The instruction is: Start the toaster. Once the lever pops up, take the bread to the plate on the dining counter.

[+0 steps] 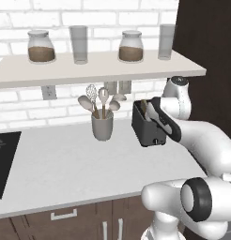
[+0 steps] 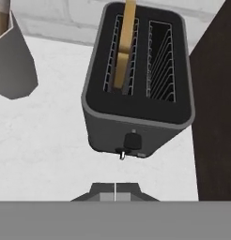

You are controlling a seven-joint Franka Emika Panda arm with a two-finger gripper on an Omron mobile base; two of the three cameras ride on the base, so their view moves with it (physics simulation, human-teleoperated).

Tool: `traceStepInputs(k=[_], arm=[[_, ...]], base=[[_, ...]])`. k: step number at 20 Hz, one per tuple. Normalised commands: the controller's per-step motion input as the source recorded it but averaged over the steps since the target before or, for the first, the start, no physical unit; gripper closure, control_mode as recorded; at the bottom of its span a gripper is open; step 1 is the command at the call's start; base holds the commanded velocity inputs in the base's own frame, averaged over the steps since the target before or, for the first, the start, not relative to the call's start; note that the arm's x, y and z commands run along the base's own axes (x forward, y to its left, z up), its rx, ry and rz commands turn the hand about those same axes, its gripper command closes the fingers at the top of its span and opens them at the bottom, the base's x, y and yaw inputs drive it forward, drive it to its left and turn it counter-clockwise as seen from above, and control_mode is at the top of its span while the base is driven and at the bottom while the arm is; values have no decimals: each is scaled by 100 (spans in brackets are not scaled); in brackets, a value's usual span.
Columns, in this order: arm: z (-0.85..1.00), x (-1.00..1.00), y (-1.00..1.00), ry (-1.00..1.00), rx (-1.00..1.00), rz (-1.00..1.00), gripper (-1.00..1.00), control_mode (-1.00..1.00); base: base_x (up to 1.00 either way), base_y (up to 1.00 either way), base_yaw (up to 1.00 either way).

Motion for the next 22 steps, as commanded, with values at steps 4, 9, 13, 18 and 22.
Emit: traceStepInputs(k=[4, 9, 13, 18, 22], arm=[[-31, 2, -23, 0, 0, 0, 100, -100], [-33, 6, -12, 0, 0, 0, 100, -100], [-20, 10, 0, -4, 0, 0, 100, -100], [-9, 12, 0, -5, 0, 0, 100, -100], [0, 18, 0, -1, 0, 0, 100, -100]], base=[[0, 0, 0], [0, 0, 0], [0, 0, 0], [0, 0, 0], [0, 0, 0]])
